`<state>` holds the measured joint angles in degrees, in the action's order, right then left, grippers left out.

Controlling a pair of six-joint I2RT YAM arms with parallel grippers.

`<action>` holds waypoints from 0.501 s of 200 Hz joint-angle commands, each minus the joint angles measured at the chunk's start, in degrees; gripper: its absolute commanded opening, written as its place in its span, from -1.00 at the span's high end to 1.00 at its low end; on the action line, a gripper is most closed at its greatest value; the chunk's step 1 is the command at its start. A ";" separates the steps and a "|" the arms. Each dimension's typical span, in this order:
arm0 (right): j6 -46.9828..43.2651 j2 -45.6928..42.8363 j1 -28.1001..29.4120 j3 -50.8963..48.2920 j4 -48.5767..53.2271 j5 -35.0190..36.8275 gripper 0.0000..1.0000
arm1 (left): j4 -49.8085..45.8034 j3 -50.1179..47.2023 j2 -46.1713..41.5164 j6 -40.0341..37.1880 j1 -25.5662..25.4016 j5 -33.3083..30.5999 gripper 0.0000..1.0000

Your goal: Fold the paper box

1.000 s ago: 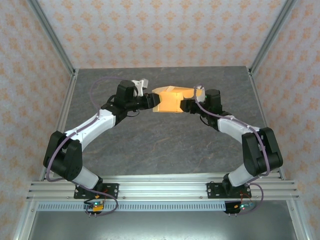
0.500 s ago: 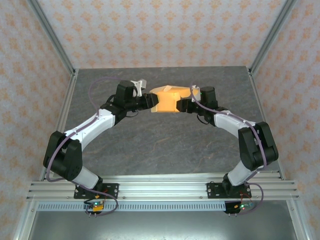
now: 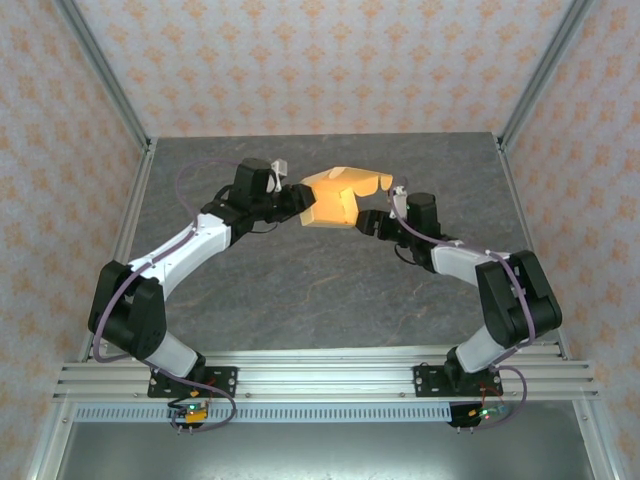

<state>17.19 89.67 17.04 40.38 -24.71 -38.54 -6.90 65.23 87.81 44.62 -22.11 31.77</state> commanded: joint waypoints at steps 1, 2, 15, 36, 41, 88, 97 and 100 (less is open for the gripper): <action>0.68 -2.56 -0.79 -2.31 -2.18 2.46 -0.29 | -1.71 2.67 -0.01 2.55 1.44 -4.97 0.43; 0.67 -2.65 -0.79 -2.36 -2.14 2.57 -0.29 | -1.71 2.65 -0.01 2.65 1.45 -5.01 0.43; 1.02 -3.87 -0.86 -3.63 -2.17 3.57 -0.30 | -1.15 2.08 0.15 4.51 1.76 -4.97 0.43; 1.24 -5.67 -0.78 -5.41 -3.11 4.18 -0.31 | -0.76 1.81 0.52 5.27 1.98 -4.34 0.42; 0.76 -6.11 -0.88 -5.55 -2.98 3.83 -0.30 | -0.87 1.82 0.53 5.28 1.98 -4.38 0.42; -11.29 -8.50 -0.37 -2.50 2.49 -2.91 -0.05 | -5.23 3.88 2.18 -0.51 1.98 -1.61 0.43; -16.55 -8.46 0.64 -0.34 6.92 -3.38 0.00 | -5.20 3.65 2.15 -0.55 1.97 -0.96 0.43; -18.18 -8.39 1.16 0.55 8.93 -3.30 0.02 | -5.00 3.59 2.11 -0.40 1.96 -0.78 0.43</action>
<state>11.07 82.41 16.51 35.97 -23.33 -38.81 -9.63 66.74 89.36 46.89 -20.21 29.34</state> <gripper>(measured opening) 0.513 0.396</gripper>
